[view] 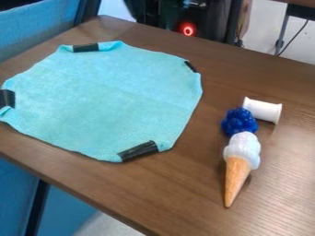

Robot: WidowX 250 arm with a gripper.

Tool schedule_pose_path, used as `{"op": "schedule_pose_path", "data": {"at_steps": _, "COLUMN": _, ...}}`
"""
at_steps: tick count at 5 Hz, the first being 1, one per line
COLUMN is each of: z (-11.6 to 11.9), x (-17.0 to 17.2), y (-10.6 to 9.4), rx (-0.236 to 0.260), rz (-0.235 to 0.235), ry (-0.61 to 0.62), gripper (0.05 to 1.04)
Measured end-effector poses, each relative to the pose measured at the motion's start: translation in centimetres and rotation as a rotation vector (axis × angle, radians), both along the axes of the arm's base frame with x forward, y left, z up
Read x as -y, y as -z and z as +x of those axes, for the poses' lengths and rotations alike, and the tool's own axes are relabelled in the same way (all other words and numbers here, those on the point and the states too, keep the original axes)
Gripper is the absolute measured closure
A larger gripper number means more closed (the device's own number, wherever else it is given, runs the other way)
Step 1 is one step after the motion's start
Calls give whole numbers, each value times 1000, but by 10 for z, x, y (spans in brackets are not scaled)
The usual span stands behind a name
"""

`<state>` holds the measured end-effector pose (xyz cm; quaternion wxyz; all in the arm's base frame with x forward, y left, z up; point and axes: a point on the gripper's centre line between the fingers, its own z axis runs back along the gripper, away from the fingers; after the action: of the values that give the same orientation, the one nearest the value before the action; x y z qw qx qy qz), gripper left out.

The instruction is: Fold the cloth from top right to bottom left

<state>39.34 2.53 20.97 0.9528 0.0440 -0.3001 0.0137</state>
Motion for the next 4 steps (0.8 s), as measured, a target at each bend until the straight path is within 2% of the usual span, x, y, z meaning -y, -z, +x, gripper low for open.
{"op": "schedule_pose_path", "data": {"at_steps": 1, "z": 13, "x": 30, "y": 12, "rx": 71, "rz": 25, "ry": -26, "gripper": 84}}
{"op": "schedule_pose_path", "data": {"at_steps": 2, "z": 26, "x": 48, "y": 28, "rx": 159, "rz": 116, "ry": -60, "gripper": 84}}
{"op": "schedule_pose_path", "data": {"at_steps": 3, "z": 40, "x": 50, "y": 41, "rx": 219, "rz": 158, "ry": -67, "gripper": 84}}
{"op": "schedule_pose_path", "data": {"at_steps": 4, "z": 48, "x": 46, "y": 56, "rx": 227, "rz": 167, "ry": -96, "gripper": 84}}
